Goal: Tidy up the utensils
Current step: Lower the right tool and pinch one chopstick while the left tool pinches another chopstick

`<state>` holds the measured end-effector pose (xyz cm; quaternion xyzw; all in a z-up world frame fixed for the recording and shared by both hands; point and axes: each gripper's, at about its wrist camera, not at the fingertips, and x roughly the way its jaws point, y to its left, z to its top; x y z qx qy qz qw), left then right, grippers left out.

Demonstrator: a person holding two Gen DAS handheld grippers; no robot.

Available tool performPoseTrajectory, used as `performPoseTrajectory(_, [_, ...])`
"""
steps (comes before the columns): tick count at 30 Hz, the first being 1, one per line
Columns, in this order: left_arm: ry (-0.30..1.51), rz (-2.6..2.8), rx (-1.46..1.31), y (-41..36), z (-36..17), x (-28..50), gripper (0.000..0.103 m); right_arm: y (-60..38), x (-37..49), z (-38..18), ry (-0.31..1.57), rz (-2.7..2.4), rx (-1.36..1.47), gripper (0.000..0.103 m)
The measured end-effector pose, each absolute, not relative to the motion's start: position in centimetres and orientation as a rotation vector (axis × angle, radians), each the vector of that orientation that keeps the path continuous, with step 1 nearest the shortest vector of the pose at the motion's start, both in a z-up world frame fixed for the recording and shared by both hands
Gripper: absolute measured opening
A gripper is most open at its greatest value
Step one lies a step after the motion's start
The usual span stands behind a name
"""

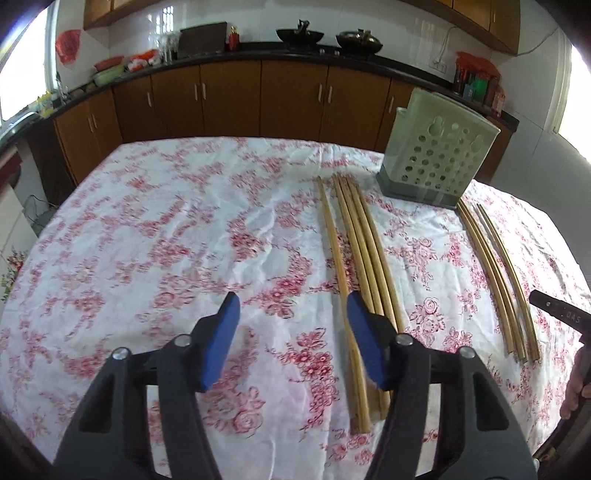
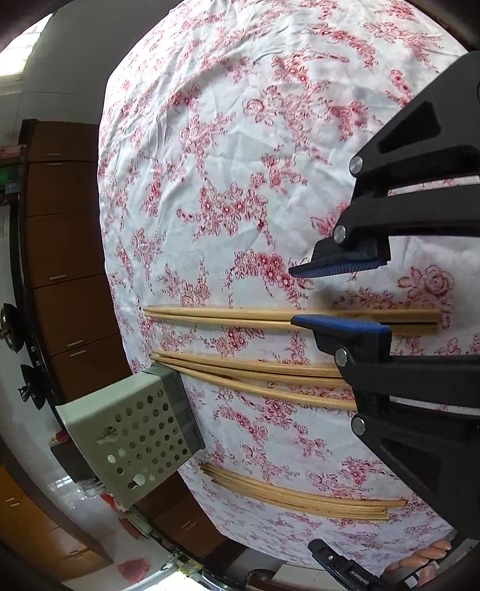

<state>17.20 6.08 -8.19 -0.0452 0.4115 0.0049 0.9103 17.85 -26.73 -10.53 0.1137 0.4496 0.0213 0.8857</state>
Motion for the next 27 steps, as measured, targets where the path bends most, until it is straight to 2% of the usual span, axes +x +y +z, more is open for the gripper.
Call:
performPoseTrajectory(7, [0.884, -0.037, -0.081, 5.1, -9.2, 18.7, 0.044, -25.9, 17.9, -10.8, 0.929, 0.051, 0.168, 0.014])
performPoseTrajectory(8, [0.887, -0.043, -0.077, 5.0, -9.2, 18.9, 0.043, -25.9, 18.0, -10.8, 0.928, 0.037, 0.155, 0.008])
performPoseTrajectory(13, [0.915, -0.074, -0.064, 4.4, -9.8, 19.5, 0.031, -26.8, 18.3, -10.8, 0.918, 0.005, 0.202, 0.008])
performPoseTrajectory(20, [0.934, -0.101, -0.031, 3.6, -10.5, 19.6, 0.025, -26.3, 18.2, -10.6, 0.912, 0.002, 0.173, 0.008])
performPoseTrajectory(24, [0.929, -0.063, 0.026, 3.2, -10.9, 19.5, 0.01, -26.1, 18.0, -10.7, 0.905, 0.005, 0.148, 0.008])
performPoseTrajectory(27, [0.931, -0.051, 0.001, 4.1, -10.9, 20.5, 0.008, -25.9, 18.3, -10.7, 0.897, 0.002, 0.116, 0.008])
